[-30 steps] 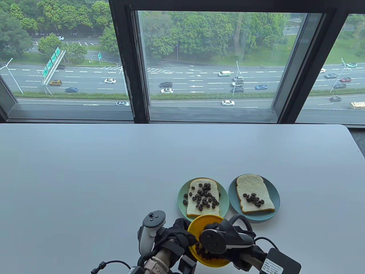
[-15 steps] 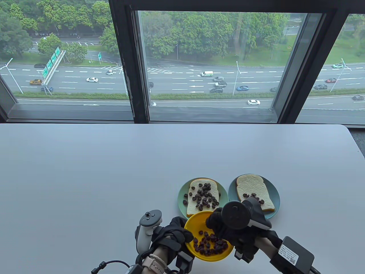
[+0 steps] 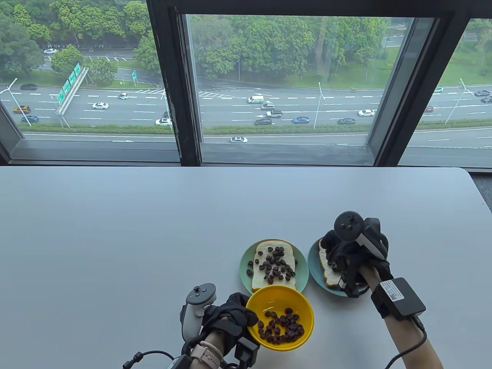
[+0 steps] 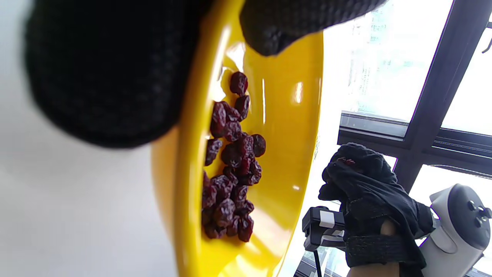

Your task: Sprinkle cranberries onto toast

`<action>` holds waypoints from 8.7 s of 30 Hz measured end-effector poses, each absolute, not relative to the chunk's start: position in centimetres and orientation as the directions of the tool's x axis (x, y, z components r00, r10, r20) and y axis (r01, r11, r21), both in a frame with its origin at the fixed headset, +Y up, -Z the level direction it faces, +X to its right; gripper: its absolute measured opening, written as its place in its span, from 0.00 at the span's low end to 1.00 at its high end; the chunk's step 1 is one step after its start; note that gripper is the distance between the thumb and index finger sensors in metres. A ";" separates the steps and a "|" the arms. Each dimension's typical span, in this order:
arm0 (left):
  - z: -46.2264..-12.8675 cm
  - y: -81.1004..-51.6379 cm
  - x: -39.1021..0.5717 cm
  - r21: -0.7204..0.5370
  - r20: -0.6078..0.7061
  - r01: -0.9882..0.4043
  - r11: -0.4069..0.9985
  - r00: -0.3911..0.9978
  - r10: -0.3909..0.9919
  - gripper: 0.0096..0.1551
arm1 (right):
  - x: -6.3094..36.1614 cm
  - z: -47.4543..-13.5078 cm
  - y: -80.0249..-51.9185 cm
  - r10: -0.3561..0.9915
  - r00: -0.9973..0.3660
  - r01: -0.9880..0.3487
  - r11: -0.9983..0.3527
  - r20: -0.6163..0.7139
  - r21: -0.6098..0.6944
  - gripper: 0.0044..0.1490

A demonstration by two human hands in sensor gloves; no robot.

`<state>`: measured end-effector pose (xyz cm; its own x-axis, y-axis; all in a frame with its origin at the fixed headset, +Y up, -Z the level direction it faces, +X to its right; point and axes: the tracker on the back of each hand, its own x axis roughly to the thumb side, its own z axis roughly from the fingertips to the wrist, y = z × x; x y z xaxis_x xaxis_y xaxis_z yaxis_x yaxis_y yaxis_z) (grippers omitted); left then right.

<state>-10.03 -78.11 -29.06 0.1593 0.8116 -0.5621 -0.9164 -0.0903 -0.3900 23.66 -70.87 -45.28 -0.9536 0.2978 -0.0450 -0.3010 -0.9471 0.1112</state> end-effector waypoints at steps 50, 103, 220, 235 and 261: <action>-28.7 -76.6 -10.1 -0.359 -0.506 -0.932 -0.046 0.153 0.849 0.33 | 10.7 -31.2 -69.0 0.347 -0.683 -0.046 -0.898 0.642 0.437 0.51; -28.2 -77.6 -9.2 -0.370 -0.551 -0.921 -0.119 0.115 0.827 0.34 | 12.1 -30.6 -66.9 0.459 -0.632 -0.379 -0.886 0.624 0.268 0.23; -27.8 -77.8 -8.5 -0.412 -0.519 -0.909 -0.066 0.175 0.837 0.34 | 14.0 -30.8 -66.1 0.211 -0.771 -0.206 -0.975 0.601 0.078 0.21; -28.1 -78.1 -8.5 -0.408 -0.534 -0.911 -0.054 0.191 0.824 0.34 | 29.4 -41.3 -74.2 0.321 -0.936 -0.320 -0.947 -0.146 -0.030 0.21; -28.1 -78.3 -8.6 -0.411 -0.534 -0.910 -0.043 0.202 0.821 0.34 | 28.0 -40.6 -72.3 0.374 -0.925 -0.374 -0.927 -0.061 -0.021 0.25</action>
